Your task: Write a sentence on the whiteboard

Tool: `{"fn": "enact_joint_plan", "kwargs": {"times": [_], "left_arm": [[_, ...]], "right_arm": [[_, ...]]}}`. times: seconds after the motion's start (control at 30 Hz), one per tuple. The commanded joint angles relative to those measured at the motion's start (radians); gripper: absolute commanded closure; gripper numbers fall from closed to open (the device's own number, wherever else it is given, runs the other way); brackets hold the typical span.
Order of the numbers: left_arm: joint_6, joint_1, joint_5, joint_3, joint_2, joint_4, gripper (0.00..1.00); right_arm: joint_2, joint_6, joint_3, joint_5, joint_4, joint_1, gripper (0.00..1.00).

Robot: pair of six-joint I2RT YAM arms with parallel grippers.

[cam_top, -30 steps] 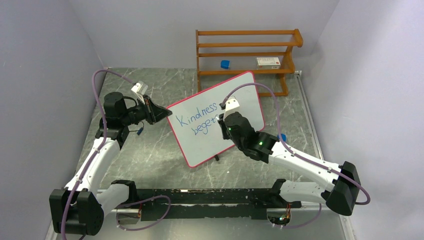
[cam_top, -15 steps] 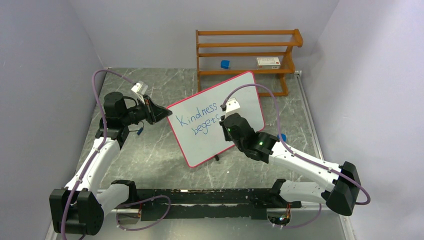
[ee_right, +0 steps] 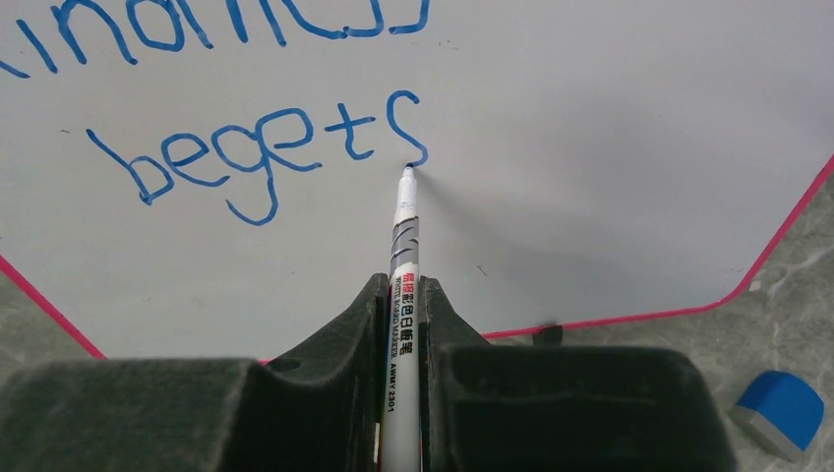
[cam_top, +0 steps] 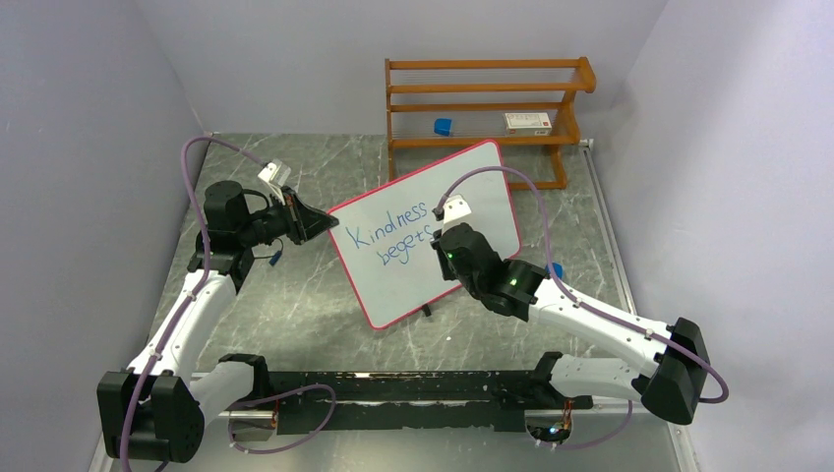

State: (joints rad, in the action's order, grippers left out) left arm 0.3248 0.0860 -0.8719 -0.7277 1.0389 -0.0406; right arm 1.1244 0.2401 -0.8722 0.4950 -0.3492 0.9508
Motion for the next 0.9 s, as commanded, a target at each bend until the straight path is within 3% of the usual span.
{"fn": "enact_joint_plan", "kwargs": {"times": [0.0, 0.53, 0.87], "left_arm": [[-0.074, 0.004, 0.055, 0.017, 0.03, 0.074, 0.95], [-0.06, 0.004, 0.057, 0.023, 0.013, 0.063, 0.95], [0.017, 0.005, 0.056, 0.052, -0.066, 0.006, 0.8]], "right_arm": [[-0.004, 0.008, 0.016, -0.046, 0.035, -0.005, 1.0], [-0.135, 0.006, 0.052, -0.051, 0.068, -0.004, 1.0], [-0.2, 0.005, 0.065, -0.059, 0.051, -0.004, 1.0]]}}
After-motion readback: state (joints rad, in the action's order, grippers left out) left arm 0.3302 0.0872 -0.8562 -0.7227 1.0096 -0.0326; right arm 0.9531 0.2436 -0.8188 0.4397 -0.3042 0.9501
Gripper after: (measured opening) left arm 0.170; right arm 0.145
